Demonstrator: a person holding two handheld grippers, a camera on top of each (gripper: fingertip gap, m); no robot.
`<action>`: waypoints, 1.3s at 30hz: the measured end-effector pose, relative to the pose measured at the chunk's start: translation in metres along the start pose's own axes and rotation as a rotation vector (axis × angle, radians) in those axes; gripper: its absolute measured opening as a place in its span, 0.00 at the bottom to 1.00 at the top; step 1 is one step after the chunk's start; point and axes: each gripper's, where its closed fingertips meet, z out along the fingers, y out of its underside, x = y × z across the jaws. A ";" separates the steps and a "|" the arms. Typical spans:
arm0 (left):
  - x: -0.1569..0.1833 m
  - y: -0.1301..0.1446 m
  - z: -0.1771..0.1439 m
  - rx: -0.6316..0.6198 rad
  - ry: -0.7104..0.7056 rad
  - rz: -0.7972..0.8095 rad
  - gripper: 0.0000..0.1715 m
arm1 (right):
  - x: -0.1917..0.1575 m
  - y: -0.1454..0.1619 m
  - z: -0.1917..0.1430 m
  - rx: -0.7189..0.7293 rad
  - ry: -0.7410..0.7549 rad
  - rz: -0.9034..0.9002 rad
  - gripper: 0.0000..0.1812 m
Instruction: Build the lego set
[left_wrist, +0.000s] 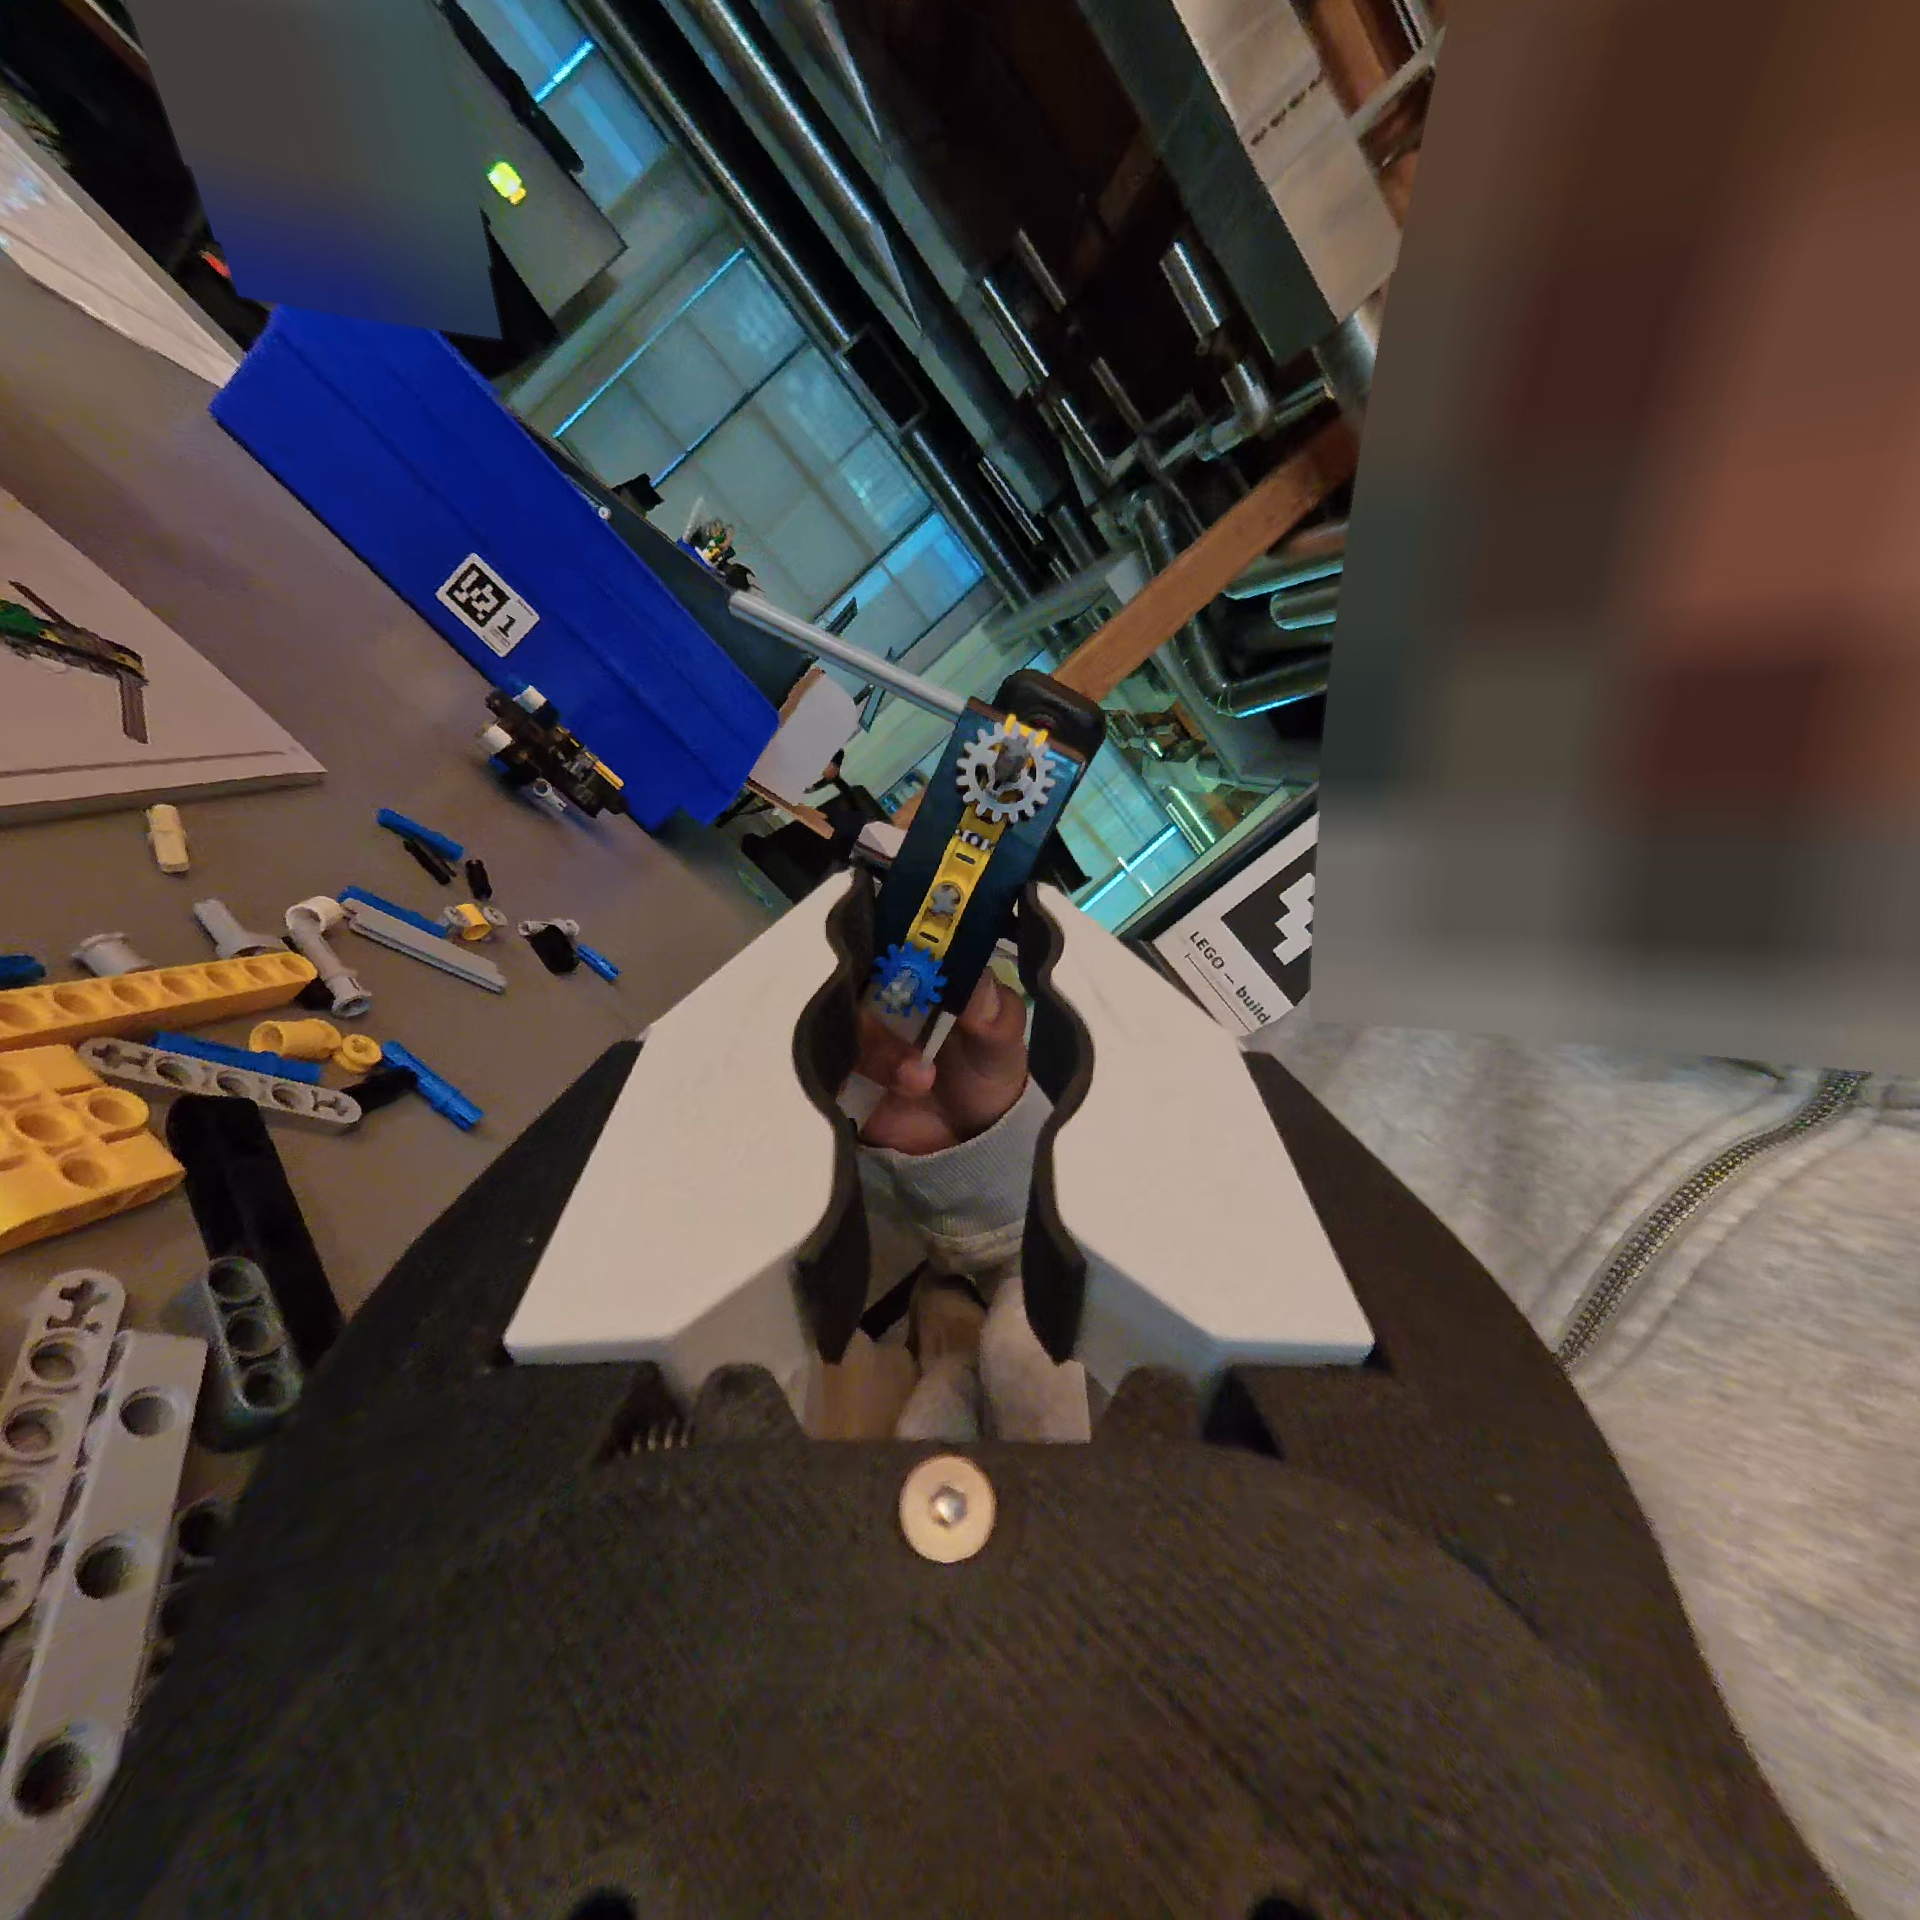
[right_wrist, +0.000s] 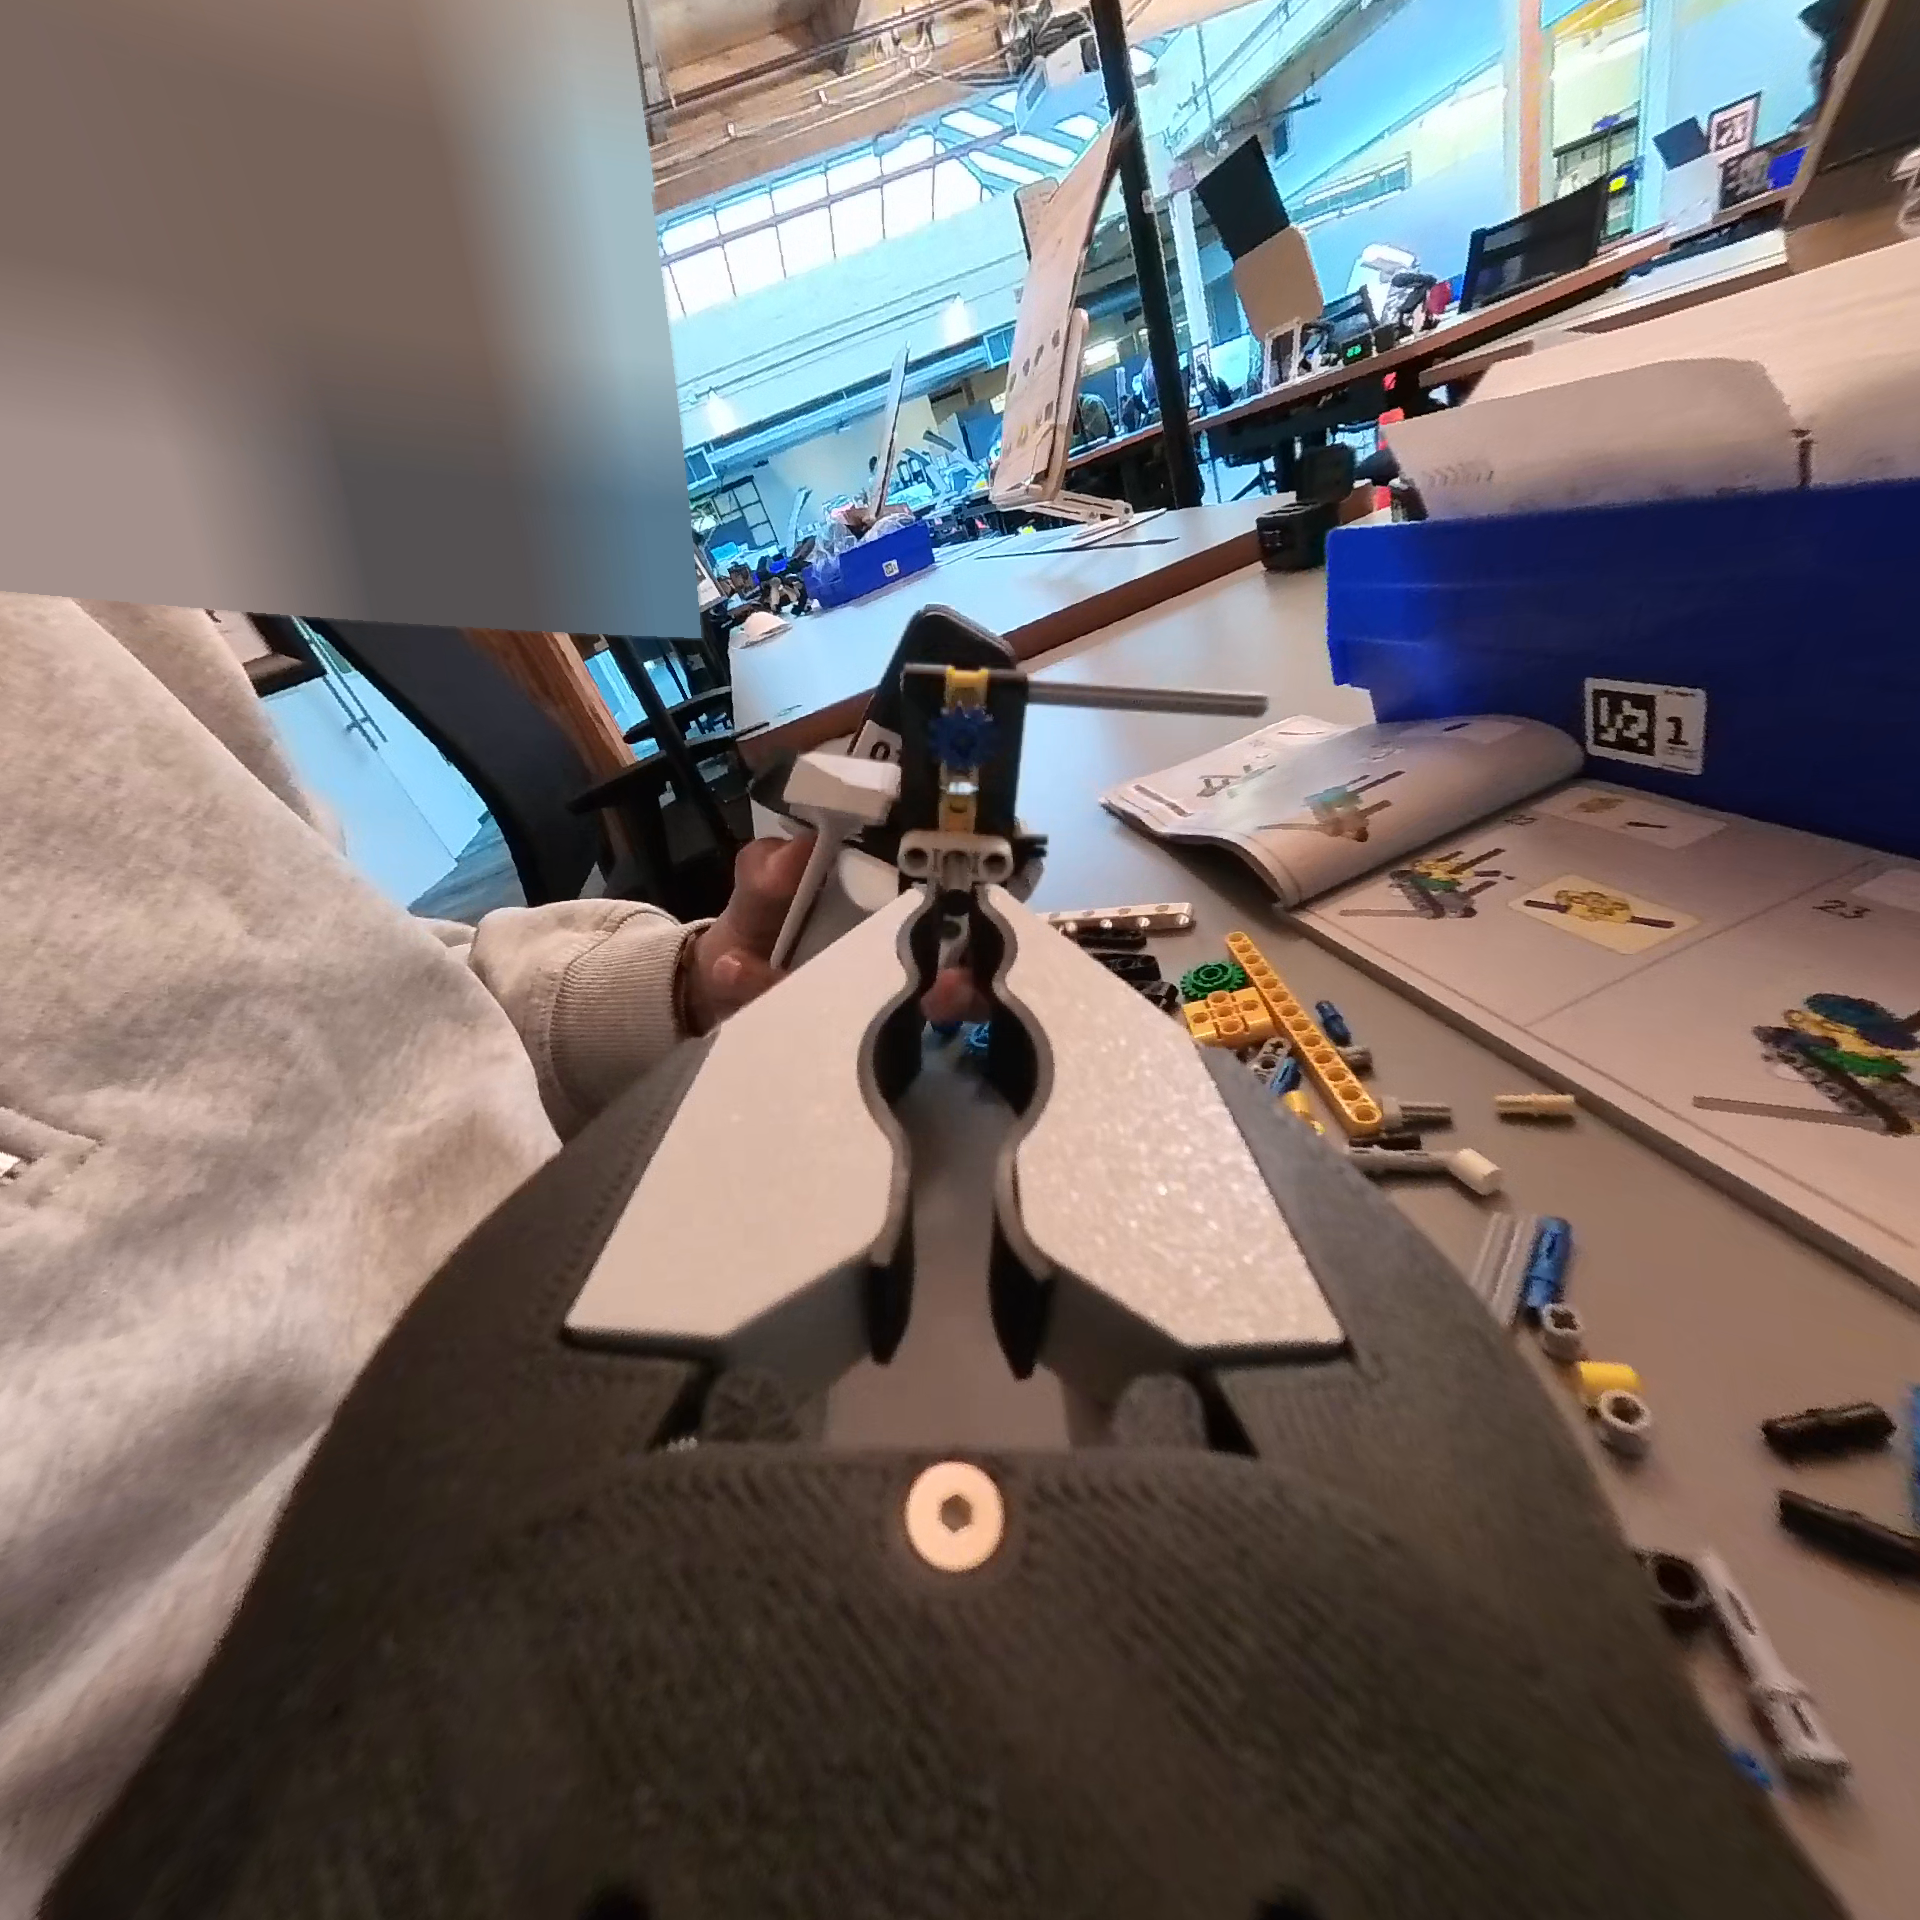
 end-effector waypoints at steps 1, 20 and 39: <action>0.000 0.001 0.001 -0.004 0.003 0.000 0.14 | -0.001 0.001 0.001 -0.006 0.002 -0.005 0.02; 0.006 -0.015 -0.007 0.121 0.084 -0.106 0.14 | -0.007 -0.017 -0.002 0.100 0.080 -0.185 0.00; 0.012 0.000 0.005 0.075 0.102 -0.115 0.14 | -0.008 -0.009 0.005 0.069 0.070 -0.144 0.00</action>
